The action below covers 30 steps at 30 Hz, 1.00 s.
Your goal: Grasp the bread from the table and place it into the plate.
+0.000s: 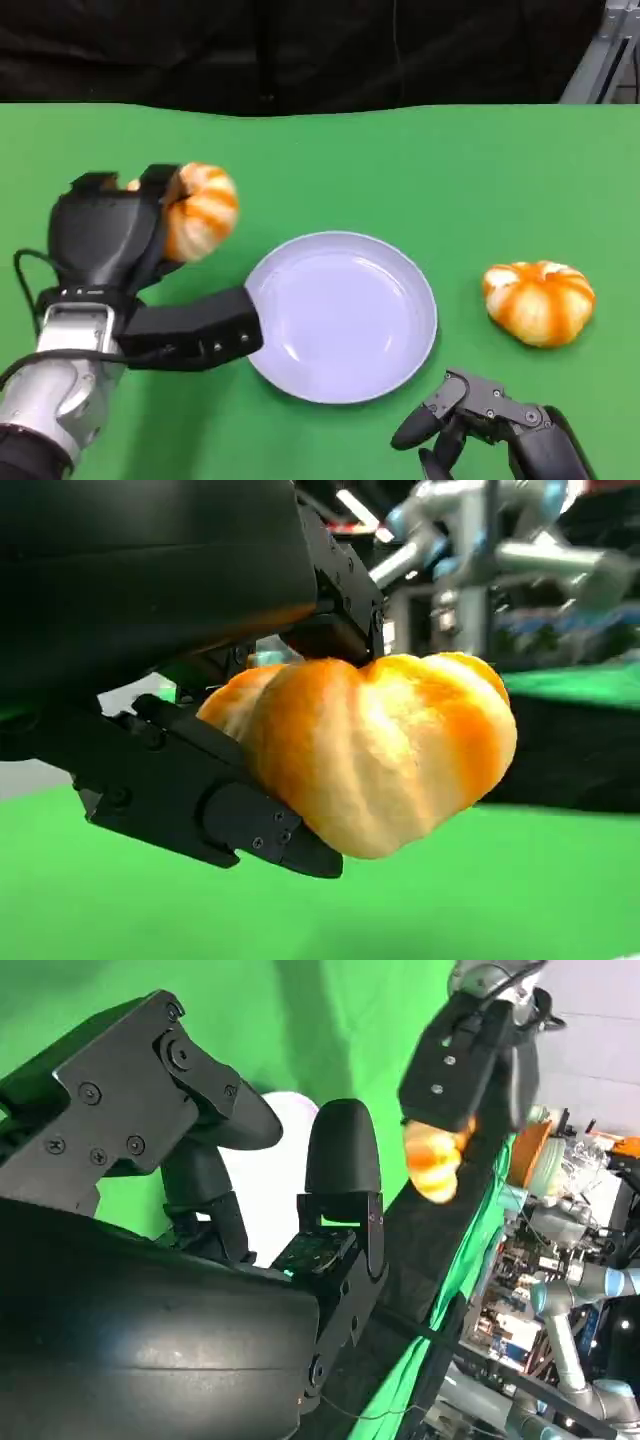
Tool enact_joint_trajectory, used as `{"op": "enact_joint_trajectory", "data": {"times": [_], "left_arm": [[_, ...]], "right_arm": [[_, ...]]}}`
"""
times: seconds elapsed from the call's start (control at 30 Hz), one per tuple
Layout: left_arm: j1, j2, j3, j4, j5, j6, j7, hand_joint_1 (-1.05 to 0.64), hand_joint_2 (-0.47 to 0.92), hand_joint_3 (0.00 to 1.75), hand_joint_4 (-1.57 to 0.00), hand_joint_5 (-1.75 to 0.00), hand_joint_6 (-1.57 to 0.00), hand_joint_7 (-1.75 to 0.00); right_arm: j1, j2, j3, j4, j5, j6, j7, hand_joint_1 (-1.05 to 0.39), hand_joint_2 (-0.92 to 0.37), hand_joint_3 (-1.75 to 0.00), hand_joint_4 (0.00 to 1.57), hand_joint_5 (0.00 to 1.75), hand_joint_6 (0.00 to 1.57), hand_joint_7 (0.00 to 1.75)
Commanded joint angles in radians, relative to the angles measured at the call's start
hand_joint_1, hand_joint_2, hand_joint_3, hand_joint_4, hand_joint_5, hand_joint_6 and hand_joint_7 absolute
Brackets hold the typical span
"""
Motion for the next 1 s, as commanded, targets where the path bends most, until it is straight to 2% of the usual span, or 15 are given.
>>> {"op": "enact_joint_trajectory", "data": {"times": [0.03,0.1,0.33,0.5,0.6,0.67,0.7,0.73,0.77,0.8,0.83,0.87,0.9,0.93,1.0], "left_arm": [[0.030,0.009,-0.014,-0.096,-0.043,-0.113,-0.041,-0.20,0.44,1.12,-0.93,-1.75,-0.75,-1.74],[0.043,-0.003,-0.014,-0.134,-0.075,-0.132,-0.098,-0.22,0.41,1.24,-0.92,-1.75,-0.75,-1.75],[0.061,-0.076,-0.026,-0.182,-0.104,-0.138,-0.189,-0.18,0.35,1.30,-0.95,-1.75,-0.75,-1.75],[0.044,-0.114,-0.062,-0.152,-0.087,-0.142,-0.208,-0.19,0.35,1.22,-0.93,-1.75,-0.74,-1.75],[0.030,-0.149,-0.064,-0.128,-0.132,-0.129,-0.287,-0.17,0.36,1.19,-0.92,-1.75,-0.72,-1.75],[0.026,-0.159,-0.056,-0.133,-0.165,-0.108,-0.362,-0.18,0.38,1.16,-0.89,-1.75,-0.70,-1.63],[0.025,-0.162,-0.050,-0.143,-0.188,-0.090,-0.415,-0.20,0.49,0.95,-0.77,-1.72,-0.71,-1.26],[0.024,-0.158,-0.048,-0.155,-0.205,-0.074,-0.467,-0.21,0.60,0.74,-0.69,-1.67,-0.74,-0.98],[0.024,-0.152,-0.047,-0.168,-0.222,-0.057,-0.521,-0.23,0.71,0.55,-0.62,-1.42,-0.73,-0.72],[0.025,-0.147,-0.046,-0.178,-0.232,-0.046,-0.555,-0.29,0.83,0.31,-0.54,-1.03,-0.66,-0.43],[0.028,-0.143,-0.044,-0.191,-0.238,-0.029,-0.584,-0.32,0.87,0.22,-0.52,-0.88,-0.64,-0.33],[0.031,-0.142,-0.042,-0.201,-0.242,-0.017,-0.603,-0.38,0.90,0.15,-0.45,-0.73,-0.55,-0.21],[0.034,-0.137,-0.044,-0.212,-0.238,-0.003,-0.619,-0.43,0.91,0.13,-0.40,-0.66,-0.49,-0.15],[0.036,-0.124,-0.053,-0.228,-0.223,0.015,-0.644,-0.49,0.92,0.13,-0.33,-0.60,-0.42,-0.10],[0.042,-0.106,-0.063,-0.251,-0.202,0.037,-0.672,-0.67,0.92,0.23,-0.08,-0.51,-0.23,-0.02]], "right_arm": [[0.004,-0.005,-0.006,0.000,0.008,-0.003,-0.002,-0.01,-0.40,-1.24,0.74,1.63,0.73,1.22],[0.003,-0.005,-0.006,0.002,0.011,-0.008,-0.001,-0.02,-0.40,-1.23,0.73,1.61,0.73,1.22],[-0.003,-0.002,-0.004,0.011,0.009,-0.010,-0.003,-0.04,-0.42,-1.21,0.73,1.61,0.73,1.22],[-0.010,-0.002,-0.004,0.028,0.003,-0.027,-0.008,-0.02,-0.40,-1.24,0.74,1.60,0.74,1.22],[-0.014,-0.003,-0.004,0.041,-0.006,-0.039,-0.013,-0.03,-0.39,-1.24,0.74,1.61,0.74,1.21],[-0.014,-0.001,-0.003,0.042,-0.010,-0.036,-0.014,-0.03,-0.39,-1.25,0.74,1.61,0.74,1.21],[-0.014,0.001,-0.002,0.041,-0.010,-0.033,-0.013,-0.03,-0.39,-1.25,0.74,1.60,0.74,1.21],[-0.014,0.003,-0.001,0.039,-0.009,-0.030,-0.013,-0.03,-0.39,-1.25,0.75,1.60,0.74,1.21],[-0.013,0.004,0.000,0.037,-0.009,-0.027,-0.013,-0.03,-0.39,-1.25,0.74,1.60,0.75,1.21],[-0.013,0.004,0.001,0.036,-0.009,-0.026,-0.013,-0.04,-0.39,-1.24,0.74,1.60,0.75,1.21],[-0.013,0.004,0.001,0.037,-0.006,-0.028,-0.012,-0.05,-0.39,-1.24,0.74,1.60,0.75,1.21],[-0.014,0.004,0.001,0.038,-0.005,-0.030,-0.011,-0.05,-0.39,-1.24,0.74,1.60,0.75,1.21],[-0.015,0.004,0.001,0.042,-0.002,-0.037,-0.012,-0.05,-0.40,-1.24,0.74,1.60,0.75,1.21],[-0.016,0.003,0.000,0.045,-0.002,-0.040,-0.013,-0.05,-0.40,-1.24,0.74,1.61,0.75,1.21],[-0.015,0.001,-0.001,0.046,-0.004,-0.043,-0.014,-0.04,-0.40,-1.23,0.73,1.61,0.75,1.21]]}}
